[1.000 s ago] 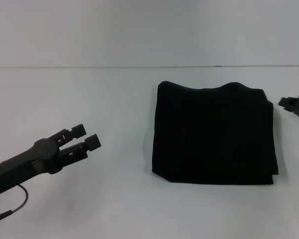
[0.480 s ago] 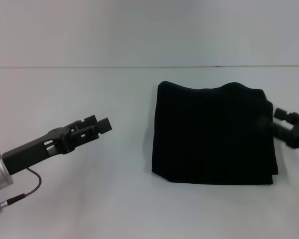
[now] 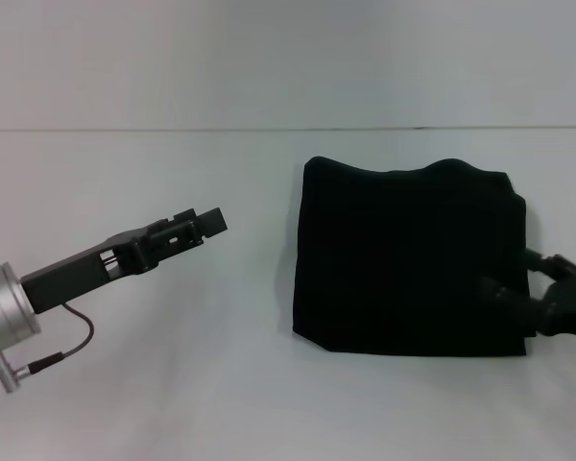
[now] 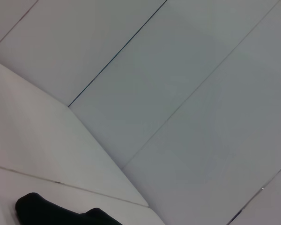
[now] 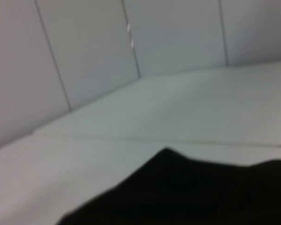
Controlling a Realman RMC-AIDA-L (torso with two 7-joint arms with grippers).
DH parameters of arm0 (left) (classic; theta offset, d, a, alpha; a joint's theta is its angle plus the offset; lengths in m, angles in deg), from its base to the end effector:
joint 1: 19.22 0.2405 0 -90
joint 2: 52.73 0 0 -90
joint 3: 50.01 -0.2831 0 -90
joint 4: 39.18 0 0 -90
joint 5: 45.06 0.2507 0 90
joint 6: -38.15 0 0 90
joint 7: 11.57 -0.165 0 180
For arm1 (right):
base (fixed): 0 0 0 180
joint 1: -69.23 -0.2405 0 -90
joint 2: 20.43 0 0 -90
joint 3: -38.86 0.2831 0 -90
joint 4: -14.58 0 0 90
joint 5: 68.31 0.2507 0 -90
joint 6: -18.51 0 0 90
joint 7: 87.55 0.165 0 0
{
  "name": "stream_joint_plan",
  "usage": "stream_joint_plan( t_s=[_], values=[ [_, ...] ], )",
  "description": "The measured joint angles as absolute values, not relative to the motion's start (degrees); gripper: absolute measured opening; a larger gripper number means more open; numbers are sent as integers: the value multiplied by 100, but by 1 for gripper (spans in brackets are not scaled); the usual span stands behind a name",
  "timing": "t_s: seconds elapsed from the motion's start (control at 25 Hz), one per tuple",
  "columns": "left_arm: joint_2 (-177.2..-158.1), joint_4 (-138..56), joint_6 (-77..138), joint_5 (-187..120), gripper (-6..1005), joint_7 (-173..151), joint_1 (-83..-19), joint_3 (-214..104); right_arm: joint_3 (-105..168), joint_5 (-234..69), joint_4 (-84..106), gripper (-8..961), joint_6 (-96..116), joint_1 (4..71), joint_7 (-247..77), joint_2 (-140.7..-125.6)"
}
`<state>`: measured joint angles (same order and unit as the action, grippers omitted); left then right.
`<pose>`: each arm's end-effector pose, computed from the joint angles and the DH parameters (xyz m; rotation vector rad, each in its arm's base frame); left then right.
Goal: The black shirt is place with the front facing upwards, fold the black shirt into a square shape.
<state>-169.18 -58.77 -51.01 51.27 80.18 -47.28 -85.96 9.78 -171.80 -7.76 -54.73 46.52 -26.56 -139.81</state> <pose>-0.3195 0.3658 -0.0316 -2.3158 -1.2694 -1.2439 0.3914 0.3512 -0.0453 -2.2299 0.8090 0.7054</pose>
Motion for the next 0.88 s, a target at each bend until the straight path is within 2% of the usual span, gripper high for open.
stream_joint_plan(
  t_s=[0.08,0.16,0.52,0.64,0.88],
  values=[
    [-16918,-5877,-5064,5127,904,8031,-4755,-8596,1164,-17102,-814,945,-5736,4736,-2567,-13951],
    [-16917,-5877,-5052,5127,903,8048,-4788,-8597,1414,-17097,-833,945,-5981,4782,-2034,-13854],
    [-16881,-5879,-5040,5126,901,8103,-4905,-8596,1453,-18393,-857,944,-6494,4649,2341,-12983],
    [-16876,-5886,-5037,5126,900,8106,-4911,-8596,1450,-18922,-883,944,-6727,4455,2926,-12880],
    [-16874,-5911,-5012,5126,898,8107,-4920,-8596,1450,-19213,-906,945,-6842,4257,3107,-12866]
  ],
)
